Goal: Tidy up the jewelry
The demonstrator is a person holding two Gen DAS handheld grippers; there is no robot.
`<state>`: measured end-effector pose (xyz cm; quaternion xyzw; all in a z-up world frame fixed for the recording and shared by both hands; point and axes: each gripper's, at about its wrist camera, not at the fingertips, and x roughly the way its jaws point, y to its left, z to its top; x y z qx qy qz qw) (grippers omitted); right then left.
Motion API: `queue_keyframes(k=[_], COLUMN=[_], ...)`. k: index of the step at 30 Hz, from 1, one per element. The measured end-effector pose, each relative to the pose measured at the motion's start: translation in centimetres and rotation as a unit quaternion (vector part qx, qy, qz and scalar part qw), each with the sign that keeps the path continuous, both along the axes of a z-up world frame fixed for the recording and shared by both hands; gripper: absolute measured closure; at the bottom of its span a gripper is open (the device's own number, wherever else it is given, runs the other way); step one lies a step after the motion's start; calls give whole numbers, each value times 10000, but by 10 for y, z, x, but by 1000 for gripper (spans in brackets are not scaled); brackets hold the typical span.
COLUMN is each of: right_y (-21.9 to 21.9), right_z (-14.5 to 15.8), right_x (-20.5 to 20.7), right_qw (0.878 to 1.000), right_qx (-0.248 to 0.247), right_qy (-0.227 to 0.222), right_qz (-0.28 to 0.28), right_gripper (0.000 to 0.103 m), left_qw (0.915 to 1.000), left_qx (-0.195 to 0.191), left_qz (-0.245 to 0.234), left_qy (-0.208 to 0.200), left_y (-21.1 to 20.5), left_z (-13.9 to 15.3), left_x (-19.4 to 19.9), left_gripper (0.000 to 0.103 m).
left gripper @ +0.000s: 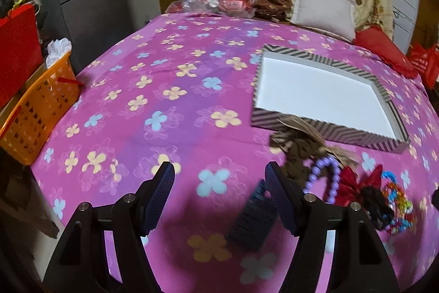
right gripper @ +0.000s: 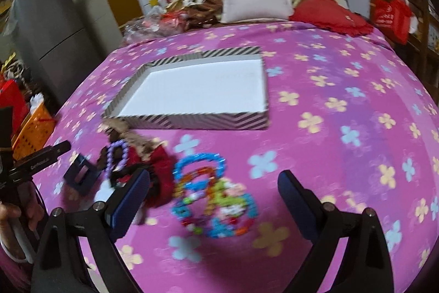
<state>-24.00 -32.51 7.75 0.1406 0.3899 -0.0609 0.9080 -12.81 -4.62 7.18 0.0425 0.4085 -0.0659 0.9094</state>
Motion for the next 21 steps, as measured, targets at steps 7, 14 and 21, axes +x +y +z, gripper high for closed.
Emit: queue_keyframes(k=[7, 14, 21], right_y=[26, 28, 25], right_z=[0, 2, 0], right_x=[-2, -3, -2], right_qw=[9998, 9996, 9995], right_qx=[-174, -262, -259], right_qy=[22, 33, 89], right_qz=[34, -95, -183], right_gripper=[6, 6, 6], left_qw=[9999, 9997, 9996], left_qx=[33, -23, -8], left_qz=[-152, -228, -284], left_qy=[-46, -6, 17], left_y=[-13, -22, -26], left_z=[1, 1, 2], left_x=[-16, -25, -27], left_gripper=[31, 31, 31])
